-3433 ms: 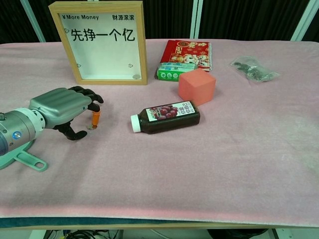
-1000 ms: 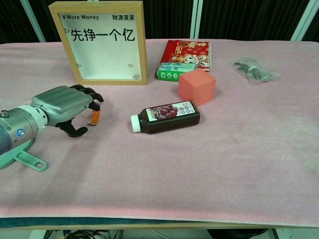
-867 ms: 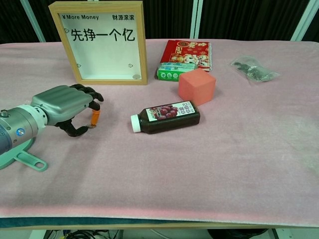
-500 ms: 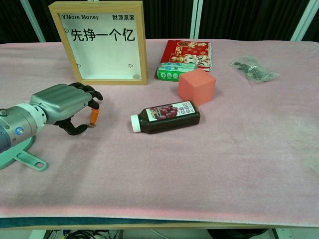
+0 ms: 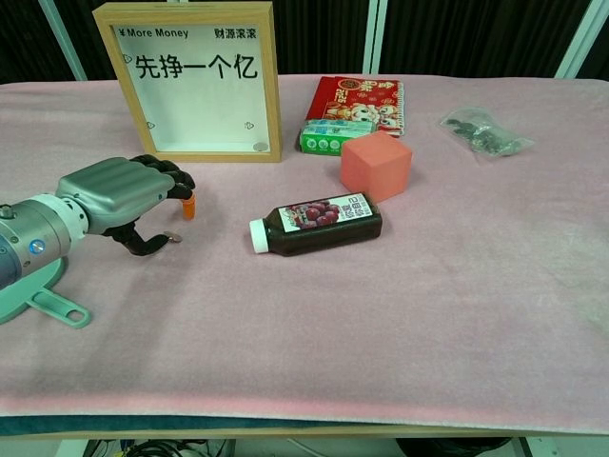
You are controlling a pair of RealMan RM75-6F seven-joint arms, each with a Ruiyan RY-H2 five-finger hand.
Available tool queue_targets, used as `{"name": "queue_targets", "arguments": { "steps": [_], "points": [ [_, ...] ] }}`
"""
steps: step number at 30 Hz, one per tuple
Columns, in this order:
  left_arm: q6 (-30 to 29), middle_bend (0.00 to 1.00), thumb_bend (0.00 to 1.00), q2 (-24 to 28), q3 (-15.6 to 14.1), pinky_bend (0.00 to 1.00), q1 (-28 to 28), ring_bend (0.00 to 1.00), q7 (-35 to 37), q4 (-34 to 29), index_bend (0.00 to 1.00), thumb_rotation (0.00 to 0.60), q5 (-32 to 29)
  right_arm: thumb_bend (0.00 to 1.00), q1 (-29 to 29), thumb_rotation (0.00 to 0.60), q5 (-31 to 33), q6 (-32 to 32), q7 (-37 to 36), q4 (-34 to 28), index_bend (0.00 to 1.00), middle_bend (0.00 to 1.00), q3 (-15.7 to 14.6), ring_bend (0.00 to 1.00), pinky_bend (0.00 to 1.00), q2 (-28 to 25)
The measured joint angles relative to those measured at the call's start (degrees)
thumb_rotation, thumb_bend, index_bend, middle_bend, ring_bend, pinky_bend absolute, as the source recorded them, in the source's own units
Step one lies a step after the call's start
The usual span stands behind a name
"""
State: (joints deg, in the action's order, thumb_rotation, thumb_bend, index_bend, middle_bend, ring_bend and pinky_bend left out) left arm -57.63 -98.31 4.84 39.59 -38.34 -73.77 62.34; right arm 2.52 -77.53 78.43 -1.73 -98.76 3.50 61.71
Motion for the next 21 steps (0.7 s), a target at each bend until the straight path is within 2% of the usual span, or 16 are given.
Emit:
{"name": "queue_targets", "arguments": {
  "steps": [8, 21],
  "points": [
    [-0.8, 0.14, 0.42, -0.1, 0.0, 0.00, -0.2, 0.00, 1.0, 0.2, 0.43, 0.600, 1.2, 0.07, 0.1, 0.600, 0.0, -0.2, -0.1, -0.1, 0.17, 0.05, -0.1, 0.14, 0.20, -0.1],
    [-2.9, 0.16, 0.43, -1.4, -0.2, 0.00, -0.9, 0.00, 5.6, 2.6, 0.47, 0.600, 5.3, 0.07, 0.5, 0.600, -0.2, -1.8, -0.8, -0.5, 0.17, 0.05, -0.7, 0.14, 0.20, -0.9]
  ]
}}
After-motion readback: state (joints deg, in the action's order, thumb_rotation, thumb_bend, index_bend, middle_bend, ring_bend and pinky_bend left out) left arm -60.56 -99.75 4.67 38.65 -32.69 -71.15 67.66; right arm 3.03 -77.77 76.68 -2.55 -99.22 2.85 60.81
